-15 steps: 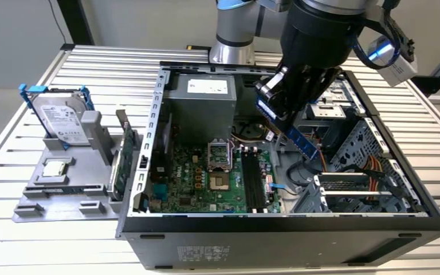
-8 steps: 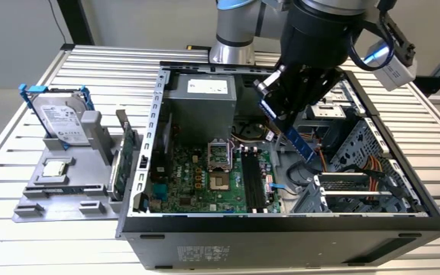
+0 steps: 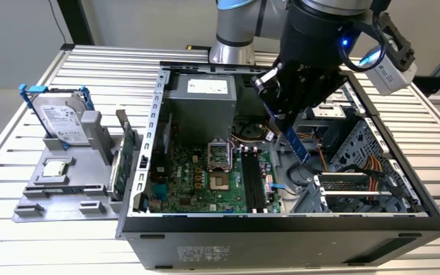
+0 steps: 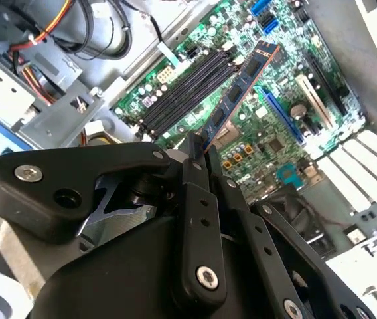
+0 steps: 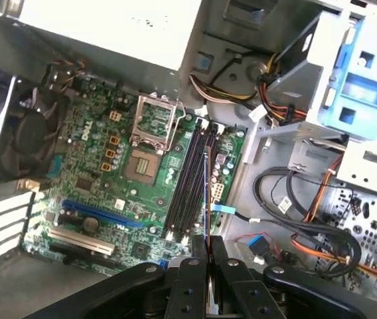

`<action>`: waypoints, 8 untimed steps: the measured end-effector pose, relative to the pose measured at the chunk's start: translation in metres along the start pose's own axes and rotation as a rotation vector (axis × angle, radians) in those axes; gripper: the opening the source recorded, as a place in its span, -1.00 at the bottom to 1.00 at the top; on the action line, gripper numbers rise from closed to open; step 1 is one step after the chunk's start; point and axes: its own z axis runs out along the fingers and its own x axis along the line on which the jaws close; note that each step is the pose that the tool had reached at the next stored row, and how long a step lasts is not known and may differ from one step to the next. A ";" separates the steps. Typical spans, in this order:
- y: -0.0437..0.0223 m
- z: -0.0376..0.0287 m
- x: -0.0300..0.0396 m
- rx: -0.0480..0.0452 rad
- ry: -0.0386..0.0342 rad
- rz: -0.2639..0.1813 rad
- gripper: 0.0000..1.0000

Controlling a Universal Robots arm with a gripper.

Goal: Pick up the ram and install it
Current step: 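Insert the ram into the slot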

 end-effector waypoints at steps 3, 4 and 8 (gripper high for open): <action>0.0000 0.0000 0.0000 0.0005 -0.0006 0.050 -1.00; 0.0000 0.0000 0.0000 0.0006 -0.0007 0.068 -1.00; 0.0000 0.0001 0.0000 0.0013 -0.0015 0.135 -1.00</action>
